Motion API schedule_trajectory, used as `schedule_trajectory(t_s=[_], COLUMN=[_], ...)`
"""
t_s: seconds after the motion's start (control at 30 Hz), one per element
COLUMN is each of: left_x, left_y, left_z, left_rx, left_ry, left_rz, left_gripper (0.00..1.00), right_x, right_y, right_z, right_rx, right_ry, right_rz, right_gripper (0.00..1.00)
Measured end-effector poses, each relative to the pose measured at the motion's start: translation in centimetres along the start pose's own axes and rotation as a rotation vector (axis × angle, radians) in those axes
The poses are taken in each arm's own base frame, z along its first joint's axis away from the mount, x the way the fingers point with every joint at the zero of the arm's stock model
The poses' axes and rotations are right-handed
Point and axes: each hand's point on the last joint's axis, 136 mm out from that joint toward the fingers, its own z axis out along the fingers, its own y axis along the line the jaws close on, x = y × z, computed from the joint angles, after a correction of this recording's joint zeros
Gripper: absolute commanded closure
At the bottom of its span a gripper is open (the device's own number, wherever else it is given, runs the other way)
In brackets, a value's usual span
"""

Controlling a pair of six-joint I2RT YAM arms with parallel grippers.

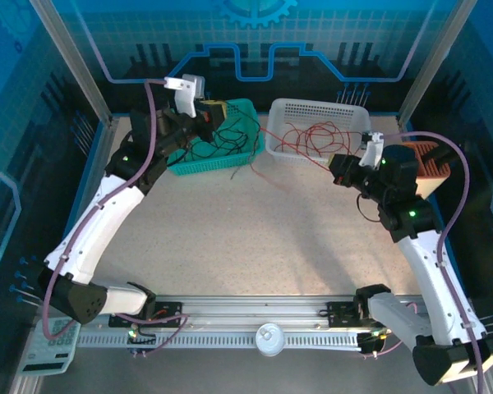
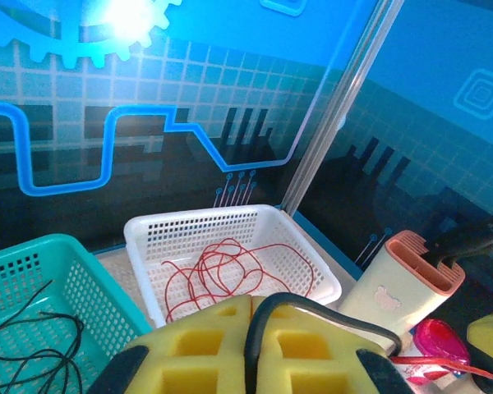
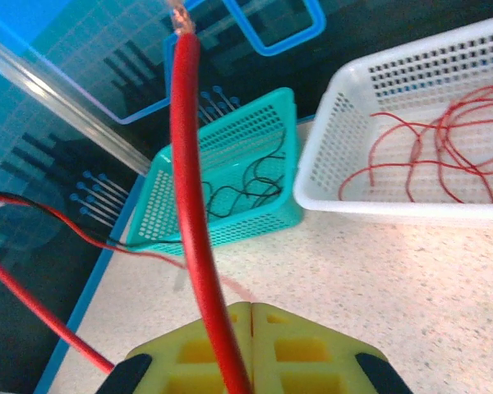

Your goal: Untangle the cables

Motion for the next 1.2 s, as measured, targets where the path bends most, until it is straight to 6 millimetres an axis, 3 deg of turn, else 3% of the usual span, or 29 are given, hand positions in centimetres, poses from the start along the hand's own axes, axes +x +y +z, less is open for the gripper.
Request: schedule_trajectory(t_s=[0.23, 0.5, 0.63, 0.97, 1.2], left_x=[-0.7, -3.0, -3.5, -7.2, -9.0], left_y=[2.3, 5.2, 6.0, 5.4, 5.6], left_z=[-0.9, -2.9, -3.5, -4.7, -3.7], left_rx=[-0.045, -0.127, -0.149, -0.142, -0.142], left_ry=[-0.011, -0.080, -0.096, -0.178, -0.211], left_rz=[-0.039, -0.058, -0.062, -0.047, -0.012], left_gripper=[1.00, 1.00, 1.00, 1.00, 1.00], right_x=[1.6, 4.9, 5.6, 5.4, 4.5], right_y=[-4.6, -10.3, -12.1, -12.1, -9.8], right_z=[-0.7, -1.3, -1.8, -2.5, -3.2], right_rx=[0.111, 0.276, 0.328, 0.321, 0.241], right_ry=[-0.005, 0.050, 0.061, 0.049, 0.029], right_rz=[0.060, 0.136, 0.166, 0.179, 0.161], right_gripper=[1.00, 1.00, 1.00, 1.00, 1.00])
